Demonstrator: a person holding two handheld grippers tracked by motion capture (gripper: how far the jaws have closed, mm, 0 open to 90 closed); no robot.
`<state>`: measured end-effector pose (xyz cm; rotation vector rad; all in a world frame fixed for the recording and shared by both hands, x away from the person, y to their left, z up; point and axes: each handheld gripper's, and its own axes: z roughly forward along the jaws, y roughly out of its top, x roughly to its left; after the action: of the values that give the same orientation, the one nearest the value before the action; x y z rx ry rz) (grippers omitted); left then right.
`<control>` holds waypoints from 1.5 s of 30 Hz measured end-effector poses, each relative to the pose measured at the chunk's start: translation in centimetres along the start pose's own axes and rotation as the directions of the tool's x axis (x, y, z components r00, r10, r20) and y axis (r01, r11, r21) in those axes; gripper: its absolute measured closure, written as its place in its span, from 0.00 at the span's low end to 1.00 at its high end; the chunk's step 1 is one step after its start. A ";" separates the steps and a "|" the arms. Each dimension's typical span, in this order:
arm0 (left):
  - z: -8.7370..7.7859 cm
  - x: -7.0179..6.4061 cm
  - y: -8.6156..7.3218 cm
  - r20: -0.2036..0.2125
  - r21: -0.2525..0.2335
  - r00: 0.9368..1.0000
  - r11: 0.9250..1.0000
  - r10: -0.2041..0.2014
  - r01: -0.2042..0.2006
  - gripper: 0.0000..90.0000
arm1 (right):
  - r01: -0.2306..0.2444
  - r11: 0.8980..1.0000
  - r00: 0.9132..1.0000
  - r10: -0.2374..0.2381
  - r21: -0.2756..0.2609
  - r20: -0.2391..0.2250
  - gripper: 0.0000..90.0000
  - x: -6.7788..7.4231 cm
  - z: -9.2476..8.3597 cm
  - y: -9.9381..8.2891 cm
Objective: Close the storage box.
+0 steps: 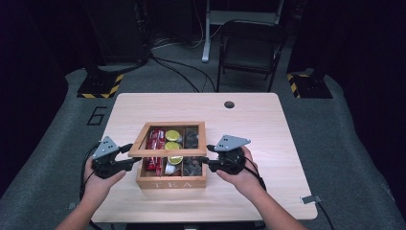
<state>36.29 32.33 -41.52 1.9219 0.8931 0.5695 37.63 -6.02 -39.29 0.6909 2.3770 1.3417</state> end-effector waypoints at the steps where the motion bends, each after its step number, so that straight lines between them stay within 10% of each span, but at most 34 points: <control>1: 0.0 0.0 -0.1 0.001 0.005 1.000 1.000 0.005 -0.005 0.51 | -0.011 1.000 1.000 0.011 -0.003 0.006 0.58 0.1 0.1 -0.2; 45: 0.8 -0.9 -5.1 0.055 0.104 0.998 0.995 -0.016 0.010 0.52 | -0.075 0.994 0.997 0.076 0.076 -0.005 0.57 1.9 2.2 -5.0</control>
<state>34.44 32.88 -46.42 2.0134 0.9146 0.4672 35.90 -5.60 -44.76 0.8061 2.4410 1.2918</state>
